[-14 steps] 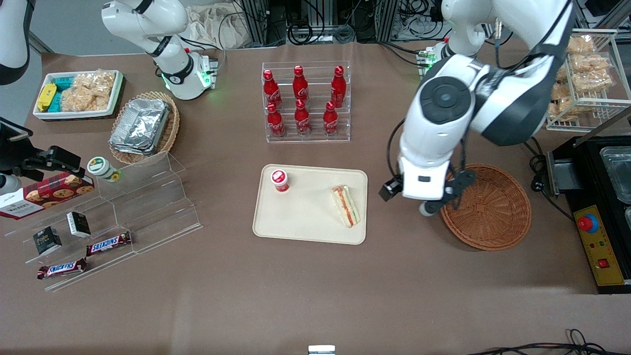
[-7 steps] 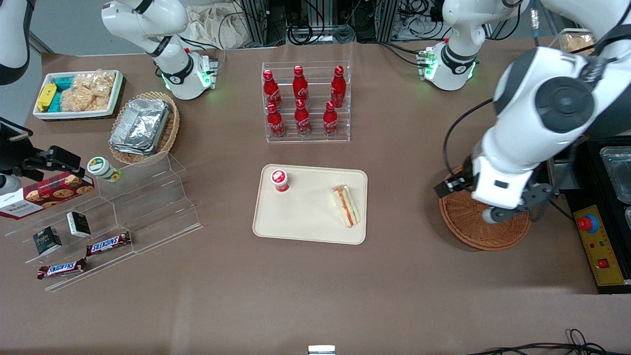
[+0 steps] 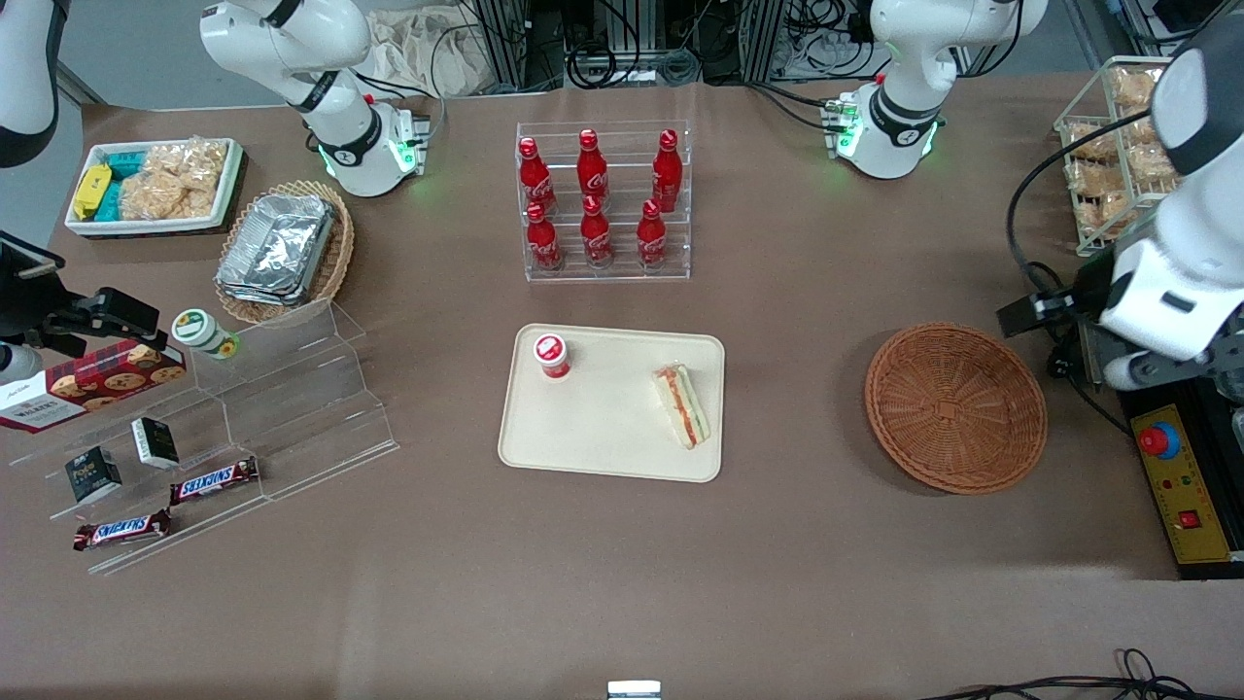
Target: Place sandwich from basket to tray
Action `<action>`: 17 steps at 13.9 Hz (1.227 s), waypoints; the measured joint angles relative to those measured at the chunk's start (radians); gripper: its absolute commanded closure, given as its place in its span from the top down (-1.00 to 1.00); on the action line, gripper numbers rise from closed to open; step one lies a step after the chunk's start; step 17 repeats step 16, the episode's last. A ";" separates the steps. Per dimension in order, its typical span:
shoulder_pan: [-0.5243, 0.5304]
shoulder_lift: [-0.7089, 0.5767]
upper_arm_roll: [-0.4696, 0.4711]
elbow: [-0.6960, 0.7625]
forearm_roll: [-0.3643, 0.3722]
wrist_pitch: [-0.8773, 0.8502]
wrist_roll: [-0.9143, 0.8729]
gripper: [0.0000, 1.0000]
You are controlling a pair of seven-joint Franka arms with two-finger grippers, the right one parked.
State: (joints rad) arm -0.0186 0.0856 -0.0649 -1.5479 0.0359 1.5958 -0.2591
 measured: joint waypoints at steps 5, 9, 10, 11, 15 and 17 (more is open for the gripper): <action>-0.037 -0.172 0.079 -0.216 -0.006 0.109 0.060 1.00; -0.043 -0.271 0.108 -0.360 -0.007 0.197 0.075 1.00; -0.043 -0.276 0.108 -0.361 -0.007 0.197 0.076 1.00; -0.044 -0.278 0.108 -0.361 -0.007 0.197 0.078 1.00; -0.048 -0.278 0.106 -0.360 -0.007 0.196 0.078 1.00; -0.050 -0.278 0.106 -0.359 -0.007 0.196 0.078 1.00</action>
